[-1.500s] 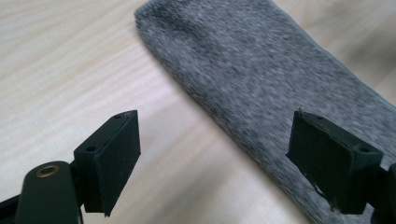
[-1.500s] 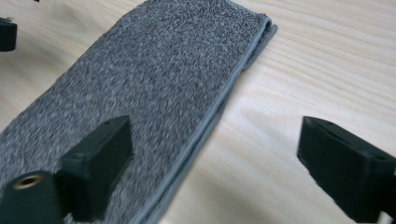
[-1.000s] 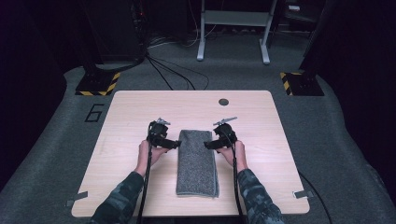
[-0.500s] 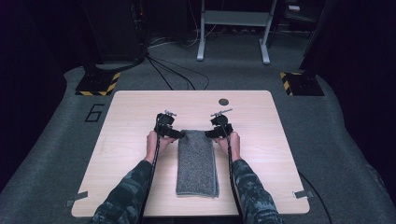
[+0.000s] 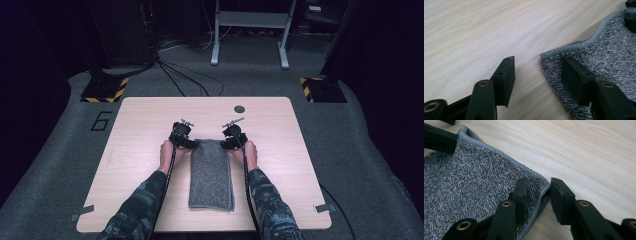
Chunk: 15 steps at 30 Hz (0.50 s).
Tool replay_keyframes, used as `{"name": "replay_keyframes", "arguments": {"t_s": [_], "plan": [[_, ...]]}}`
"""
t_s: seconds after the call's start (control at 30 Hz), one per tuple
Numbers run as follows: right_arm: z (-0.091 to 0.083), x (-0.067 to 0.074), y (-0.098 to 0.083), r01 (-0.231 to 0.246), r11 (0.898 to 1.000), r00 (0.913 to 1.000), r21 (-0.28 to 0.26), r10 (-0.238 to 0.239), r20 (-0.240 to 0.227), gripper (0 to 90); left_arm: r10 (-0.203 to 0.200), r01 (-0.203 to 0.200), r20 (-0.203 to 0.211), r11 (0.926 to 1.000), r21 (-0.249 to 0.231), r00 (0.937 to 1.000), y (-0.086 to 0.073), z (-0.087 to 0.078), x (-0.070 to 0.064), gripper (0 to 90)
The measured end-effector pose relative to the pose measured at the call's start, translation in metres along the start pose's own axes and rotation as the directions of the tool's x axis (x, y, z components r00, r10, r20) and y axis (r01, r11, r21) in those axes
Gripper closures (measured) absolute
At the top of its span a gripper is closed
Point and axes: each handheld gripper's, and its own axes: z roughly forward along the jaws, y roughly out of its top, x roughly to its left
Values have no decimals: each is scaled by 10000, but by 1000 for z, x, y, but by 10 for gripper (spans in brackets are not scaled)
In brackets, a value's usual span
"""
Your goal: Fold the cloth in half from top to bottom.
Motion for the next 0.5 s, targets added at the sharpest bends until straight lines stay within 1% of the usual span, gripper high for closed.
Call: {"name": "replay_keyframes", "arguments": {"t_s": [0.07, 0.1, 0.17, 0.2, 0.23, 0.27, 0.3, 0.33, 0.4, 0.5], "plan": [[0, 0, 0, -21, 10000, 10000, 4, 21, -70, 713, 0, 0, 42, 9999, -108, 10000, 0, 0, -1, 484], [0, 0, -1, -19, 10000, 10000, -24, 19, -84, 729, 65, -64, 32, 9999, -100, 10000, -1, 0, -1, 497], [0, 0, -1, -23, 10000, 9998, -57, 22, -188, 756, -48, 49, 2, 9996, -260, 10000, -2, 0, -3, 529], [0, 0, -1, -64, 10000, 9997, -63, 62, -252, 775, -52, 48, -100, 9993, -374, 9999, -2, 1, -4, 553], [0, -1, -2, -160, 9997, 9996, -159, 156, -217, 798, -61, 59, -49, 9993, -372, 10000, -2, 1, -5, 579], [0, -1, -2, -302, 9994, 9990, -166, 297, -349, 811, -41, 39, -63, 9991, -426, 10000, -2, 1, -7, 606], [0, -1, -3, -405, 9988, 9988, -262, 397, -302, 819, 5, -6, -38, 9992, -397, 10000, -2, 1, -8, 636], [0, -1, -4, -393, 9989, 9986, -274, 383, -363, 825, 31, -32, -14, 9990, -457, 10000, -2, 1, -9, 668], [0, 0, -5, -440, 9983, 9987, -376, 429, -286, 832, 75, -69, 130, 9990, -439, 9999, -3, 1, -10, 723], [0, 1, -5, -532, 9980, 9984, -341, 525, -220, 842, 156, -145, 233, 9989, -456, 9996, -3, 0, -11, 801]]}}
